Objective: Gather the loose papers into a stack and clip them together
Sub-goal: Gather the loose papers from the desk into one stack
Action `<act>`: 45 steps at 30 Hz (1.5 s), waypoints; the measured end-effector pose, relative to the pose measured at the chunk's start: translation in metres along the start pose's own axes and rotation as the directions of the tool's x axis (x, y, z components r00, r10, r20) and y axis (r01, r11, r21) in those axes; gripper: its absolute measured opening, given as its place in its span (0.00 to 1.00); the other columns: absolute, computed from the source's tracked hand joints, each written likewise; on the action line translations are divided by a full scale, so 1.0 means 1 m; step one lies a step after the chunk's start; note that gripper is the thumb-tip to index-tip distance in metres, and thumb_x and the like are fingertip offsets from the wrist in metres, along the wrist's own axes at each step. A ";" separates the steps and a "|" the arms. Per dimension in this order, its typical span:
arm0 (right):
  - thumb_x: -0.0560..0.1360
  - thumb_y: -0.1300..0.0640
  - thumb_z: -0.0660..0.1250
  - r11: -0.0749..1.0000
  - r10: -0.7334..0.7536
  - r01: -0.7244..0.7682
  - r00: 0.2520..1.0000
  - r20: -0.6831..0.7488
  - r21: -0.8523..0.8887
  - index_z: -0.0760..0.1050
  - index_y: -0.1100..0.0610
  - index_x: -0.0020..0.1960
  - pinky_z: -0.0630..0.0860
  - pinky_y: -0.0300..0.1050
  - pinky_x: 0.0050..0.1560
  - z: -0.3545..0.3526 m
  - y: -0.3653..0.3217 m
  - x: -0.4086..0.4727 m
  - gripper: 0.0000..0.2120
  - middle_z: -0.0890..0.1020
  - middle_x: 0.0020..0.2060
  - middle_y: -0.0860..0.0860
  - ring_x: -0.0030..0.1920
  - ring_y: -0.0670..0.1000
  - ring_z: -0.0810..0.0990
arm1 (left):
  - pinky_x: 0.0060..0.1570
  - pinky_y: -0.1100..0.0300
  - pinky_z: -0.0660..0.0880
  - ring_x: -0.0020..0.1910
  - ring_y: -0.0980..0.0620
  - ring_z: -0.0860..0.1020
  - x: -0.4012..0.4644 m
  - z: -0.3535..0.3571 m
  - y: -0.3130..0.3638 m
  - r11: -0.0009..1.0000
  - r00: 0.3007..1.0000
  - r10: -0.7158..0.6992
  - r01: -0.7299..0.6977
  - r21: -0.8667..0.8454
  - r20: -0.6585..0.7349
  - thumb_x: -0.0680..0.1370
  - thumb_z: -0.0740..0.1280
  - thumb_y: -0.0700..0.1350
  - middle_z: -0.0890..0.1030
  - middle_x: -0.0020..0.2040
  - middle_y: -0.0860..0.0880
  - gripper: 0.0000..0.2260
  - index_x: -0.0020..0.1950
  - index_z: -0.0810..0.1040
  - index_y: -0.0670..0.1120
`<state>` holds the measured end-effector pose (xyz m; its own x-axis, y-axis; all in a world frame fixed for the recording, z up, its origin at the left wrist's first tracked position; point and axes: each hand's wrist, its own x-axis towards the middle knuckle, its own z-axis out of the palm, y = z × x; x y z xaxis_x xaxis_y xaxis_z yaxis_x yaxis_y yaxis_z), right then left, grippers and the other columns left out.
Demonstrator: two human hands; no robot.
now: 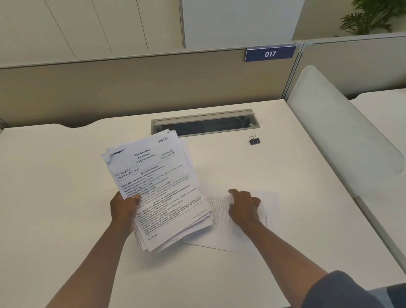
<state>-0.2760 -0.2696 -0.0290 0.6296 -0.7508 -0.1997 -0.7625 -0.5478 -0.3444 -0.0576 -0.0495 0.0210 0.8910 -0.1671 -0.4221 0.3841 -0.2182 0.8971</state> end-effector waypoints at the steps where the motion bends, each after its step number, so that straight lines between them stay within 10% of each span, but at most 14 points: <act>1: 0.77 0.59 0.61 0.997 0.071 -0.071 0.997 -0.032 -0.027 0.65 0.50 0.72 0.61 0.51 0.62 -0.004 0.004 0.000 0.23 0.76 0.62 0.51 0.67 0.52 0.70 | 0.58 0.45 0.76 0.53 0.41 0.79 0.002 0.000 -0.002 1.000 1.000 -0.004 0.004 0.013 -0.002 0.77 0.65 0.31 0.81 0.55 0.44 0.13 0.56 0.76 0.46; 8: 0.68 0.51 0.77 0.753 0.651 -0.656 0.755 0.082 0.052 0.63 0.59 0.65 0.71 0.55 0.59 -0.041 0.063 -0.002 0.34 0.68 0.62 0.59 0.63 0.60 0.70 | 0.56 0.47 0.76 0.52 0.44 0.79 0.000 0.007 -0.004 0.999 1.000 -0.014 0.013 0.039 0.027 0.77 0.65 0.32 0.80 0.54 0.46 0.12 0.56 0.76 0.47; 17: 0.65 0.52 0.81 0.798 0.577 -0.587 0.810 0.106 0.137 0.64 0.65 0.64 0.75 0.54 0.60 -0.037 0.081 -0.003 0.38 0.75 0.61 0.62 0.64 0.61 0.75 | 0.55 0.47 0.77 0.50 0.43 0.79 0.003 0.016 -0.002 0.996 0.998 -0.012 0.006 0.093 0.063 0.77 0.64 0.33 0.80 0.53 0.45 0.11 0.54 0.76 0.47; 29: 0.78 0.66 0.56 0.981 0.022 -0.024 1.000 0.008 0.192 0.75 0.58 0.46 0.65 0.42 0.44 -0.083 0.060 0.031 0.09 0.81 0.46 0.57 0.51 0.59 0.79 | 0.54 0.45 0.78 0.51 0.40 0.81 -0.001 0.004 0.009 0.992 0.978 0.015 -0.041 0.123 0.208 0.78 0.66 0.32 0.82 0.55 0.42 0.14 0.63 0.76 0.41; 40: 0.81 0.60 0.58 0.939 -0.343 0.338 0.919 0.195 0.062 0.79 0.57 0.51 0.72 0.48 0.49 -0.175 -0.027 0.089 0.11 0.82 0.47 0.53 0.47 0.54 0.78 | 0.46 0.60 0.77 0.46 0.56 0.82 -0.033 0.030 0.035 0.845 0.771 0.180 -0.439 0.305 0.611 0.75 0.69 0.32 0.85 0.39 0.64 0.16 0.46 0.81 0.55; 45: 0.81 0.59 0.60 0.890 -0.455 0.422 0.828 0.328 0.169 0.80 0.49 0.50 0.73 0.42 0.50 -0.180 -0.058 0.087 0.11 0.82 0.46 0.45 0.46 0.47 0.78 | 0.52 0.54 0.77 0.47 0.54 0.82 -0.040 0.045 0.034 0.817 0.719 0.132 -0.469 0.336 0.682 0.76 0.67 0.34 0.85 0.43 0.58 0.14 0.46 0.79 0.55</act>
<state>-0.2039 -0.3699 0.1383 0.9171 -0.2510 -0.3096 -0.3877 -0.7424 -0.5464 -0.0910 -0.0932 0.0621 0.5265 -0.8048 -0.2740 -0.1851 -0.4230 0.8870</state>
